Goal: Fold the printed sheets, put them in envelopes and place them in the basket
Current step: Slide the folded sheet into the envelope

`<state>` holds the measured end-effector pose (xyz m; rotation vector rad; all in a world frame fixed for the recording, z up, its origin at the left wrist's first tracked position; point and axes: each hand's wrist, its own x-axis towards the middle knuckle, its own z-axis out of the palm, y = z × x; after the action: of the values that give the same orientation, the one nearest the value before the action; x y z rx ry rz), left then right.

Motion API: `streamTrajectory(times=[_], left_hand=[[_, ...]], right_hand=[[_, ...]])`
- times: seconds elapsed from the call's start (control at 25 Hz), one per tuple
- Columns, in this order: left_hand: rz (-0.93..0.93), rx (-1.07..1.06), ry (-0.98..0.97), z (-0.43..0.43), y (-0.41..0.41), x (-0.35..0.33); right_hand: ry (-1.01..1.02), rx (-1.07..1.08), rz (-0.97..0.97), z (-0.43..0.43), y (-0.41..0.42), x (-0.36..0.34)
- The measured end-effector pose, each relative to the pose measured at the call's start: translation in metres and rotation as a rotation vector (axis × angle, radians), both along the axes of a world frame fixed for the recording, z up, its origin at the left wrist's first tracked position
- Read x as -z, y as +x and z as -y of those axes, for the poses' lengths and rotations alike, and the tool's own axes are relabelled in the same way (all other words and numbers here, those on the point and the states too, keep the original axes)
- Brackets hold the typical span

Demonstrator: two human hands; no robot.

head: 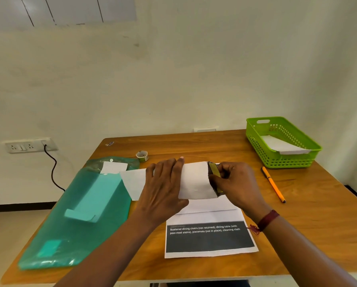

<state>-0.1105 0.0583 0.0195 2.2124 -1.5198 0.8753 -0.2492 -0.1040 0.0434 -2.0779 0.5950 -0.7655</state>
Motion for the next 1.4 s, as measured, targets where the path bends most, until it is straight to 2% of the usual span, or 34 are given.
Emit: streamTrajectory(times=[0.08,0.2,0.28,0.52,0.64,0.76,0.84,0.96,1.2,1.4], left_hand=[[-0.007,-0.009,0.055,-0.005,0.008,0.001],[-0.051,-0.034,0.173,-0.014,0.021,0.004],[-0.074,-0.052,0.246,-0.02,0.029,0.006],[-0.176,-0.006,0.366,-0.033,0.044,0.012],[-0.185,0.031,0.35,-0.036,0.048,0.013],[-0.157,0.03,0.371,-0.037,0.053,0.016],[-0.138,0.034,0.376,-0.036,0.055,0.017],[-0.133,0.061,0.398,-0.035,0.056,0.017],[-0.205,0.049,0.454,-0.036,0.055,0.02],[-0.107,0.0,0.4,-0.034,0.048,0.023]], right_hand=[[0.07,0.012,0.016,0.006,0.002,0.007],[0.319,-0.024,0.067,0.012,0.002,0.015],[0.411,-0.012,0.072,0.016,0.003,0.021],[0.454,0.073,0.056,0.021,0.014,0.043],[0.439,0.057,0.073,0.02,0.017,0.05],[0.537,-0.064,0.068,0.02,0.017,0.048],[0.634,-0.191,-0.014,0.019,0.018,0.045],[0.536,-0.264,-0.101,0.018,0.021,0.046],[0.331,-0.214,0.001,0.016,0.022,0.057],[0.439,-0.207,0.038,0.017,0.023,0.063]])
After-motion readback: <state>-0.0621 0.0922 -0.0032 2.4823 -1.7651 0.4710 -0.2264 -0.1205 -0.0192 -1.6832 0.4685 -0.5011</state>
